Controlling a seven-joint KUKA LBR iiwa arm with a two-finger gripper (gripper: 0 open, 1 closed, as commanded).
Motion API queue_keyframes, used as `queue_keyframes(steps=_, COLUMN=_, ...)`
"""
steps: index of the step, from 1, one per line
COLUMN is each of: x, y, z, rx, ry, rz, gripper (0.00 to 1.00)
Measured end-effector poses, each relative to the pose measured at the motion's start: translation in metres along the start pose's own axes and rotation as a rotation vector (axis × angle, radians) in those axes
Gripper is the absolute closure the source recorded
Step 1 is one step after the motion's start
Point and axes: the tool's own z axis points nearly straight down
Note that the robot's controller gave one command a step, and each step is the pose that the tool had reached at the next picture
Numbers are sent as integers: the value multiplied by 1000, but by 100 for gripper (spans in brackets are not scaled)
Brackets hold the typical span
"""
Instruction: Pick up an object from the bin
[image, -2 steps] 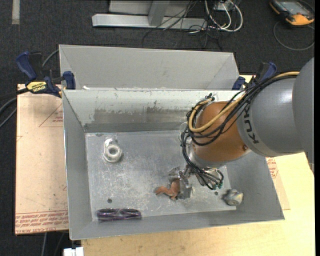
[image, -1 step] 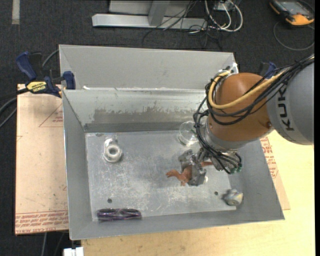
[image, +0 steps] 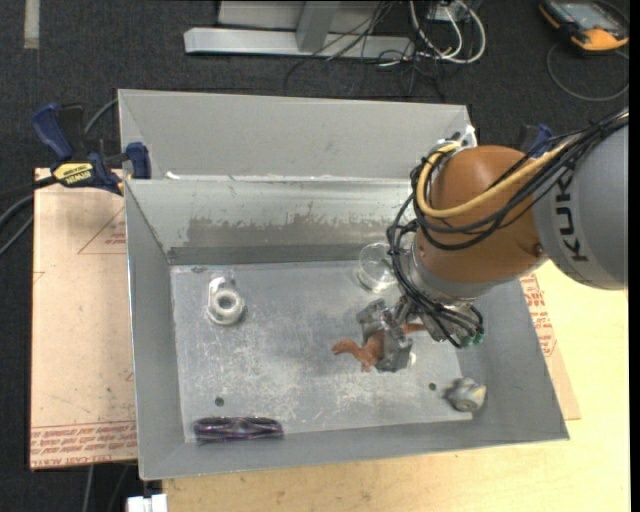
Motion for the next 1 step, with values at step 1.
queue_keyframes(steps=1, x=9, y=3, z=-160, rx=0, ry=-4, rz=41, gripper=100)
